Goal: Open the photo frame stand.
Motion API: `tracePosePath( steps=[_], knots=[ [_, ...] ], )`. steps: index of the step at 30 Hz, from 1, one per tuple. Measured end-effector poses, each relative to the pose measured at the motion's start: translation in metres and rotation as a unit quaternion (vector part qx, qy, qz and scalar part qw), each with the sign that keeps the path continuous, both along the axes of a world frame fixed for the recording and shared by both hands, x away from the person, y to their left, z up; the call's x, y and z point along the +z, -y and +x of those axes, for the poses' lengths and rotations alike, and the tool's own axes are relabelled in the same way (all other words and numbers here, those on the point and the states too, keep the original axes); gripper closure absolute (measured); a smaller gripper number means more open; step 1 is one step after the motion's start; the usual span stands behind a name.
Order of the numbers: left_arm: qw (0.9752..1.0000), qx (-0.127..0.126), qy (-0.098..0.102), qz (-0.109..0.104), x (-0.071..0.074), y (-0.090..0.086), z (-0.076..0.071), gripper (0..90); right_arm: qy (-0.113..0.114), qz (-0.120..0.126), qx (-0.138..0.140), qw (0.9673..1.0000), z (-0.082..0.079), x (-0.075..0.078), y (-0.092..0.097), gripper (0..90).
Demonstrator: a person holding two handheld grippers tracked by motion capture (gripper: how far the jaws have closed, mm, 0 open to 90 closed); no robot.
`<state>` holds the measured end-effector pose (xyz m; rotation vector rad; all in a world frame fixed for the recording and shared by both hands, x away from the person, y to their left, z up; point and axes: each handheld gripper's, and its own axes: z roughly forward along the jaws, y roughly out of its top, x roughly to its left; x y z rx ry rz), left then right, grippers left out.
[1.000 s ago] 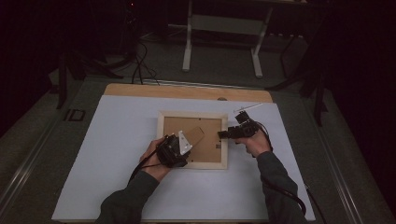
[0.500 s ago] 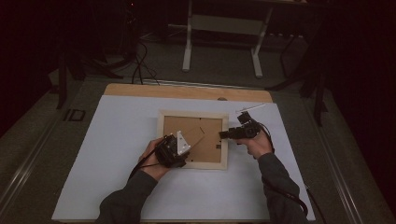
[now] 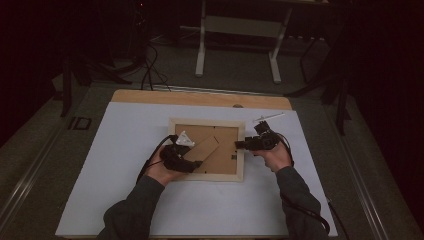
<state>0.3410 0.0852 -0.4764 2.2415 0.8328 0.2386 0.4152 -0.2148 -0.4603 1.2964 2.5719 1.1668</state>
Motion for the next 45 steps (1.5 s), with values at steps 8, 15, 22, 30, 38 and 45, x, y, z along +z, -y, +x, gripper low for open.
tracePosePath(
  steps=[8,15,22,30,38,45],
  knots=[
    [0.9996,0.001,0.012,0.027,0.003,0.005,-0.004,47.7,0.016,-0.001,-0.004,0.9999,-0.006,0.002,0.000,55.7],
    [0.9990,0.009,0.028,0.032,0.004,0.009,-0.002,48.0,0.029,0.002,-0.017,0.9994,-0.007,0.006,0.001,57.0],
    [0.9975,0.017,0.049,0.049,0.005,0.014,0.003,48.6,0.059,0.002,-0.031,0.9978,-0.009,0.012,0.002,58.3],
    [0.9967,0.029,0.059,0.047,0.006,0.015,0.011,49.2,0.087,0.005,-0.044,0.9952,-0.010,0.019,0.001,59.5],
    [0.9957,0.033,0.068,0.054,0.006,0.018,0.015,49.1,0.099,0.008,-0.051,0.9938,-0.011,0.021,0.003,59.9],
    [0.9938,0.043,0.076,0.069,0.004,0.022,0.020,51.1,0.108,0.016,-0.048,0.9929,-0.014,0.025,0.006,62.2]
  ],
)
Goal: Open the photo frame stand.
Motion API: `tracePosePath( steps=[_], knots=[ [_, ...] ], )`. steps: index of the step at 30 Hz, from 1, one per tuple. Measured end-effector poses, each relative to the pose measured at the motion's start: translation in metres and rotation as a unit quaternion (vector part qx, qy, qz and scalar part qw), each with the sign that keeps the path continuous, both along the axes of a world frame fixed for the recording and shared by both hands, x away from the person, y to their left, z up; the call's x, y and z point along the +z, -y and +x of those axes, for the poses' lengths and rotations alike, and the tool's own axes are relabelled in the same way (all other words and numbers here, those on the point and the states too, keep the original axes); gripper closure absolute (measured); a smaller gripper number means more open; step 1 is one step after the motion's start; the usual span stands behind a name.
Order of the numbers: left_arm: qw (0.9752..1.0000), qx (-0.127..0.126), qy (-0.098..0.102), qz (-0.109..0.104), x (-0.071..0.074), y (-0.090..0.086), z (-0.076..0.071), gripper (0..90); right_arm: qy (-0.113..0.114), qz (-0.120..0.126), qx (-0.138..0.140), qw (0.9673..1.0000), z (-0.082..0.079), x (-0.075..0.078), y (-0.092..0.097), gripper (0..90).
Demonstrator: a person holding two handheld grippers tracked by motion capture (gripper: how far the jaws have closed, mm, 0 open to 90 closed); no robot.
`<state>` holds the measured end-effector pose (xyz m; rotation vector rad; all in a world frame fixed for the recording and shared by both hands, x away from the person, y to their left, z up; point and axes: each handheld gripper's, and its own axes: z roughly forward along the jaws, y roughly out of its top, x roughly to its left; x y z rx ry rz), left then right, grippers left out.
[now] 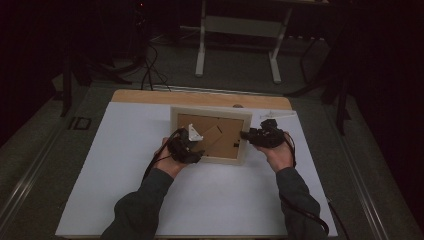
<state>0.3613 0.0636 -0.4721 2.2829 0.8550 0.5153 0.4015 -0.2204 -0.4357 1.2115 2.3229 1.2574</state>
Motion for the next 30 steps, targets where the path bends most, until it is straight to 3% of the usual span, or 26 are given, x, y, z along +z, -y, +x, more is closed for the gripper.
tracePosePath(
  steps=[7,14,30],
  knots=[
    [0.9998,0.015,-0.005,-0.007,-0.001,0.001,0.008,52.0,0.025,-0.020,-0.003,0.9995,-0.003,0.003,-0.003,62.5],
    [0.9992,0.027,-0.009,-0.028,-0.002,-0.001,0.015,51.7,0.039,-0.027,-0.010,0.9988,-0.004,0.004,-0.006,62.5],
    [0.9986,0.042,-0.009,-0.029,-0.002,0.001,0.027,51.5,0.057,-0.042,-0.023,0.9972,-0.001,0.004,-0.010,62.6]
  ],
)
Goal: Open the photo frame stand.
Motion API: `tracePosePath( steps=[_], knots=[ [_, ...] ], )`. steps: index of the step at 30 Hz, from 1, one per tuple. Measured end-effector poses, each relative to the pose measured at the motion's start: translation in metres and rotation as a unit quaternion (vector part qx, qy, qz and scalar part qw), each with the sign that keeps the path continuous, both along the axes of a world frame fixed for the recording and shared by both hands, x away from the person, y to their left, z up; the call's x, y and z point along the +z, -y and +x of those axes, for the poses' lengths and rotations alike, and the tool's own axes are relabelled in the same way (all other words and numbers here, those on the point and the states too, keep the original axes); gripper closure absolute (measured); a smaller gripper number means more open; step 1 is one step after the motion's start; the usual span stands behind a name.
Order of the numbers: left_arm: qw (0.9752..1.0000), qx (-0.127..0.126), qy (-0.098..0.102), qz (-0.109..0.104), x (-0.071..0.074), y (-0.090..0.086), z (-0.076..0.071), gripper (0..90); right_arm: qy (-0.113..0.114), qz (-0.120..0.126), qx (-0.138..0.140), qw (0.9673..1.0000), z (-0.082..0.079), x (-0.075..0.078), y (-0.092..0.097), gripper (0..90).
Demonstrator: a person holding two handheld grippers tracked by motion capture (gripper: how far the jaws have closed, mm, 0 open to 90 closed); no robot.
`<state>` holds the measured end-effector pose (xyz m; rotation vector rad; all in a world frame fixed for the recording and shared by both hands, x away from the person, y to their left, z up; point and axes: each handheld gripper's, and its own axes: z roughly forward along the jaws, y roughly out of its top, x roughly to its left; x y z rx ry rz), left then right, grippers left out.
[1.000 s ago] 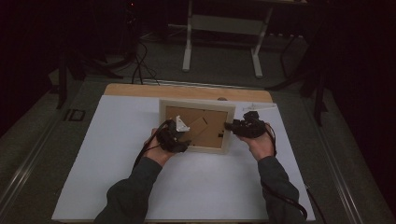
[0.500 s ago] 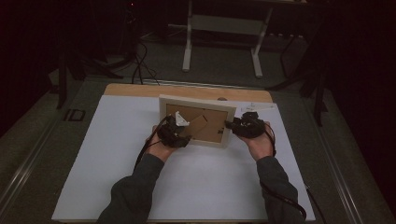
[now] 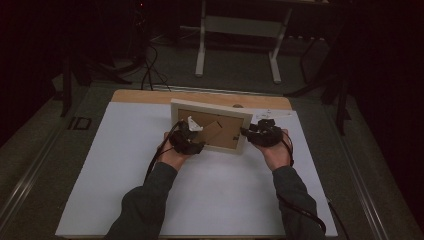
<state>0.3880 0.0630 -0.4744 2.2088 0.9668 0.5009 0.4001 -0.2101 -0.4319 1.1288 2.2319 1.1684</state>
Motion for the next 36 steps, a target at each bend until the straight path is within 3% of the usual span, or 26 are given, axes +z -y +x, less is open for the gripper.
tracePosePath(
  steps=[10,27,32,36],
  knots=[
    [1.0000,0.006,-0.006,0.003,0.002,0.002,0.012,51.3,0.014,-0.012,-0.009,0.9998,0.002,0.000,-0.003,62.9],
    [0.9999,-0.010,-0.003,0.007,0.011,0.005,-0.002,58.7,0.023,-0.020,-0.006,0.9995,-0.002,-0.001,-0.004,62.9],
    [0.9990,-0.040,-0.018,-0.001,0.015,0.006,-0.008,60.5,0.026,-0.024,-0.003,0.9994,-0.006,-0.001,-0.005,62.9],
    [0.9979,-0.062,-0.018,-0.009,0.019,0.008,-0.015,60.7,0.028,-0.029,-0.002,0.9992,-0.009,-0.001,-0.006,62.9]
  ],
)
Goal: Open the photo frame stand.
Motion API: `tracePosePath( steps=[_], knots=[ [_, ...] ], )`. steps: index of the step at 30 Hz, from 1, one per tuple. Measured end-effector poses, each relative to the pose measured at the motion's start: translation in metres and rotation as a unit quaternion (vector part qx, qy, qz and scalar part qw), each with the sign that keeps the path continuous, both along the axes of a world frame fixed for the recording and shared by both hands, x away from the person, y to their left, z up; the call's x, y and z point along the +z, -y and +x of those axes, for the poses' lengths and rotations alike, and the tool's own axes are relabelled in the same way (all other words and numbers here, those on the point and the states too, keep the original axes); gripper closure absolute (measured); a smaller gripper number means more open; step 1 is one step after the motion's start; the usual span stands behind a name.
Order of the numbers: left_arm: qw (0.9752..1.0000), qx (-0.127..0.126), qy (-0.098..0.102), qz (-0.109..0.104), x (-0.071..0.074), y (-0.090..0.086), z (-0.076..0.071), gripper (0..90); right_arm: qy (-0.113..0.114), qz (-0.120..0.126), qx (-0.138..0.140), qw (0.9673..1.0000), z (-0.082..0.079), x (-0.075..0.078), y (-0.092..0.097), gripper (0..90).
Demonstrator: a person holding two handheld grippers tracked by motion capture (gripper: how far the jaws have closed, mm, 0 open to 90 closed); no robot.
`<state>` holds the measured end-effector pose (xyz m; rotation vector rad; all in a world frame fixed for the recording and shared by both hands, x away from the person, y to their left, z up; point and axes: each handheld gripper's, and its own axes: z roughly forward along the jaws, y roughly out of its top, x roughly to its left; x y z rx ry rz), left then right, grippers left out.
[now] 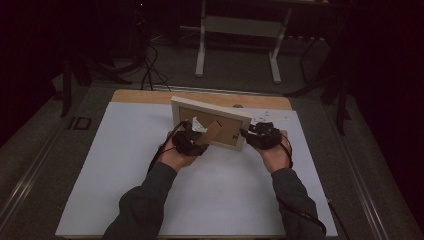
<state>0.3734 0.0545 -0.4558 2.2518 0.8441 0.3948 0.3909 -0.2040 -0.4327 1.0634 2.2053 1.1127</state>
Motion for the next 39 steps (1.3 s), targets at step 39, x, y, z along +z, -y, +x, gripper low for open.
tracePosePath(
  steps=[39],
  knots=[
    [0.9995,-0.017,-0.004,-0.027,-0.007,-0.007,-0.022,73.8,0.031,-0.022,0.005,0.9992,-0.028,-0.005,-0.007,62.4]
  ],
)
